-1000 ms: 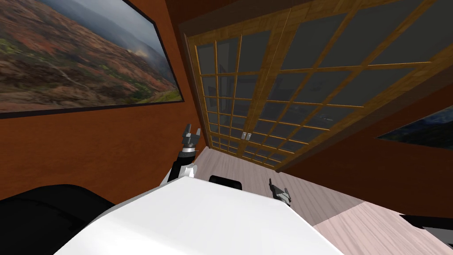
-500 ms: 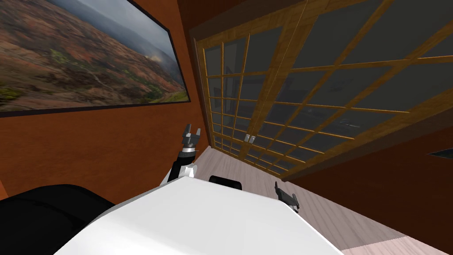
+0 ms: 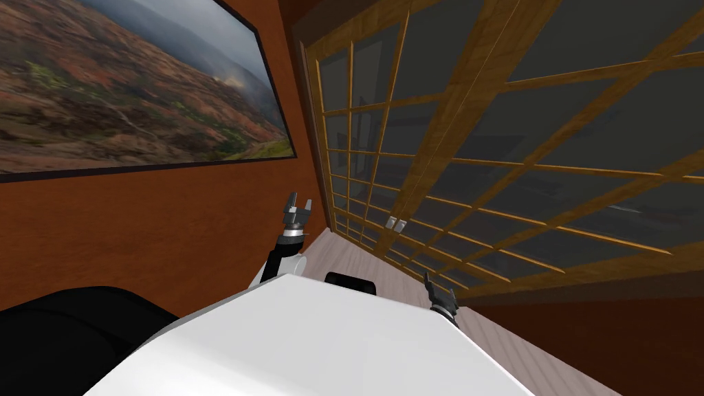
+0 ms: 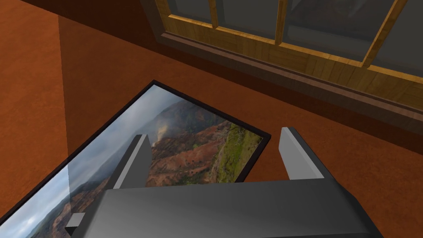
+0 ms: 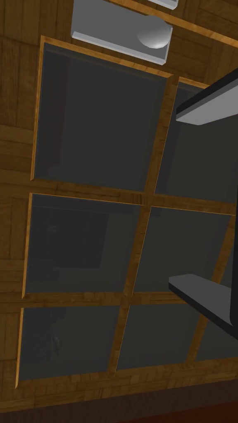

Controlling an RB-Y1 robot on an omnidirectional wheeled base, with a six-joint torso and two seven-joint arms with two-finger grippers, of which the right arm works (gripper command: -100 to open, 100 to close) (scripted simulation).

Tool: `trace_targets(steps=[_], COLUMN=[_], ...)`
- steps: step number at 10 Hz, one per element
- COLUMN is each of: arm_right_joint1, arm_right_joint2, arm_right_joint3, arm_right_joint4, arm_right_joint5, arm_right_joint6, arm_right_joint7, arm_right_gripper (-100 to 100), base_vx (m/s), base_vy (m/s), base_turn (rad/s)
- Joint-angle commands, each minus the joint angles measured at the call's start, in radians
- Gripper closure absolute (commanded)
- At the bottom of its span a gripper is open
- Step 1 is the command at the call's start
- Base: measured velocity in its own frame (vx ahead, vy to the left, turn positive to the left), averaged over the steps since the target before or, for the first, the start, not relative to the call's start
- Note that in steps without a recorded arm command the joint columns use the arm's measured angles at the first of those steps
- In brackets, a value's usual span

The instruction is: Pull the door open

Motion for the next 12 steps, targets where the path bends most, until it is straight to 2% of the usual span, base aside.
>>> trace_targets(steps=[1, 5, 6, 7, 10, 11, 12], arm_right_joint1=[-0.028, -0.088, -0.088, -0.114, -0.147, -0.132, -0.132], arm_right_joint2=[-0.001, 0.013, 0.013, 0.020, 0.029, 0.034, 0.034], arm_right_joint3=[0.004, 0.020, 0.020, 0.030, 0.042, 0.038, 0.038], arm_right_joint4=[0.020, -0.003, -0.002, -0.014, -0.028, -0.041, -0.041], arm_right_joint5=[0.001, 0.006, 0.006, 0.011, 0.016, 0.015, 0.015], arm_right_joint6=[-0.014, -0.019, -0.019, -0.020, -0.022, -0.015, -0.015], arm_right_joint7=[-0.006, -0.006, -0.006, -0.007, -0.007, 0.001, 0.001], arm_right_gripper=[-100, -100, -100, -100, -100, -100, 100], base_vx=[0.168, 0.209, 0.143, 0.195, 0.179, 0.075, -0.008], base_vy=[-0.014, -0.028, -0.021, 0.020, -0.010, -0.013, 0.004], base_turn=[0.103, 0.133, 0.077, 0.167, 0.101, 0.027, -0.014])
